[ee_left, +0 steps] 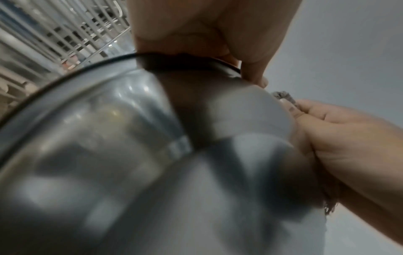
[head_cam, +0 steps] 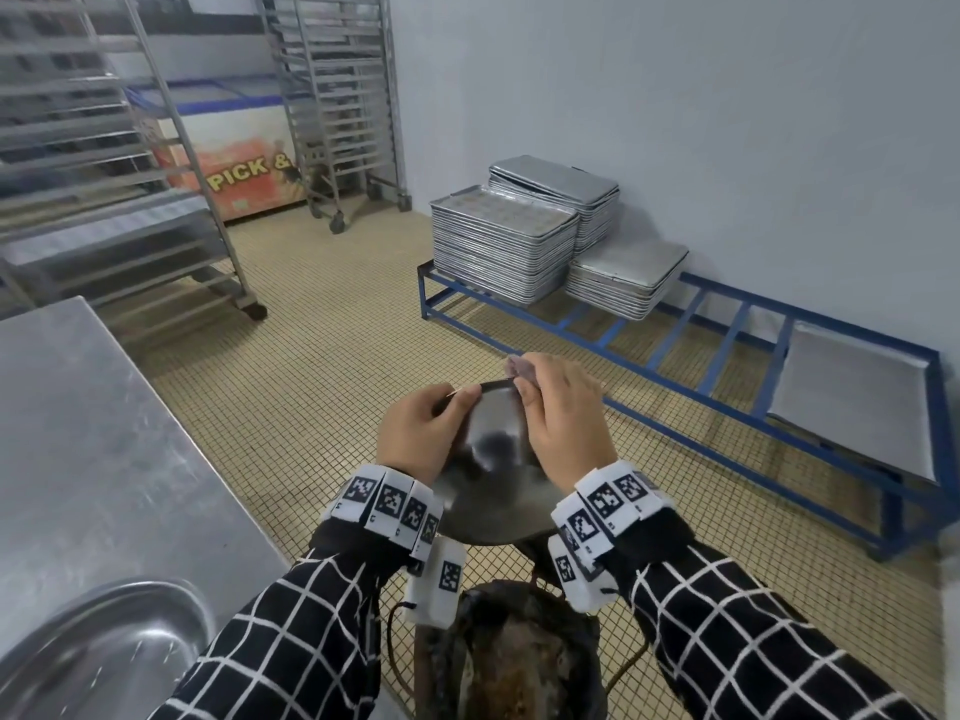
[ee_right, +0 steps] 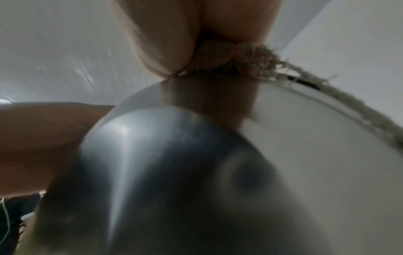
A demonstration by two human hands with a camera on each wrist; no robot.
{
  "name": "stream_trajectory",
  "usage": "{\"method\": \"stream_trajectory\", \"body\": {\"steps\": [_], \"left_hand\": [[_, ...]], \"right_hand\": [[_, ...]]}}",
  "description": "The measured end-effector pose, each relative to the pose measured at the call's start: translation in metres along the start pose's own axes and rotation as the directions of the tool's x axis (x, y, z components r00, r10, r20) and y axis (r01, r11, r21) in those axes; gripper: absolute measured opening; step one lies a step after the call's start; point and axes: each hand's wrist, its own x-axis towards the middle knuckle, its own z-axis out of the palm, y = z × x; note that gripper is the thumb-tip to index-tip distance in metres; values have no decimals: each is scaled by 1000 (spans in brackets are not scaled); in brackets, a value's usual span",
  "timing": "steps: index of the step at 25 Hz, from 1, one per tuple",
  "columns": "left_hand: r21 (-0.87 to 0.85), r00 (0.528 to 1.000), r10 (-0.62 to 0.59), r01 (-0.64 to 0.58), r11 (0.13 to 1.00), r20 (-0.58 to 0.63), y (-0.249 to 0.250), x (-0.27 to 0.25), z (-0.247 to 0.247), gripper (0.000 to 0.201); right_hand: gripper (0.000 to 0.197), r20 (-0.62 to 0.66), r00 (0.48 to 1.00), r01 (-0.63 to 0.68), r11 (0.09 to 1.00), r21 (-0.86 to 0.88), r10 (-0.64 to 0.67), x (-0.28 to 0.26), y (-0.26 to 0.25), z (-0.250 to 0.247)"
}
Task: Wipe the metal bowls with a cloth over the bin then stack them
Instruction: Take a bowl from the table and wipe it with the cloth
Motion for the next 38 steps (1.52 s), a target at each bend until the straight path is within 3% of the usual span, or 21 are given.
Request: {"method": "stream_trajectory", "body": {"steps": [2,5,7,9,11,14,16,18,20,22,24,26,29,31,33,35,38], "left_hand": [[-148,995,-91,83,985,-47,-1,0,1,45],[-388,969,-243,205,898,-51,0,-1,1,39],[-403,967,-251,216,889,-35,3,-4,0,35],[-427,961,-275,241,871,-17,4,-7,-2,38],[-481,936,-351,309,820,3,2,-8,-2,38],[-540,916,-401,350,765,25,1,-9,-6,33],[-540,926,-377,317,780,0,3,-8,-7,33],[-525,943,-331,269,808,-26,7,-6,-5,37],[-486,958,-281,221,845,-53,10,-5,0,47],[-421,973,-217,163,892,-83,15,-6,4,48],[-375,980,-175,129,918,-92,16,-5,6,49],[-407,977,-192,140,903,-91,15,-5,6,50],[-524,957,-285,220,822,-45,13,-6,3,45],[-581,944,-329,252,774,-29,12,-6,0,38],[-602,939,-342,249,758,-43,12,-7,-4,36],[-587,942,-327,226,777,-70,14,-8,-5,37],[-558,942,-324,226,799,-83,16,-9,0,39]], "right_hand": [[37,-122,993,-11,999,-38,6,-14,-11,6],[47,-112,988,86,987,-134,-102,-33,-26,16],[46,-139,987,61,990,-130,-79,-32,-24,17],[45,-196,978,-82,996,-41,72,-26,-15,14],[45,-212,936,-253,955,153,282,-28,1,14],[42,-62,790,-539,739,404,609,-42,22,15],[41,8,734,-615,659,433,680,-47,20,15],[44,-41,799,-521,723,454,601,-45,4,12],[46,-113,902,-343,849,401,418,-41,-18,9],[47,-99,984,-132,983,129,146,-37,-32,11],[49,-84,996,16,999,-30,-18,-32,-32,14],[47,-168,985,-34,999,-38,28,-25,-27,14],[45,-285,905,-275,945,178,317,-19,-7,12],[44,-229,825,-405,823,398,517,-22,12,12],[46,-144,777,-489,732,475,613,-31,23,14],[48,-104,786,-505,731,459,609,-41,18,15],[54,-138,896,-361,873,328,422,-49,-12,15]]}}
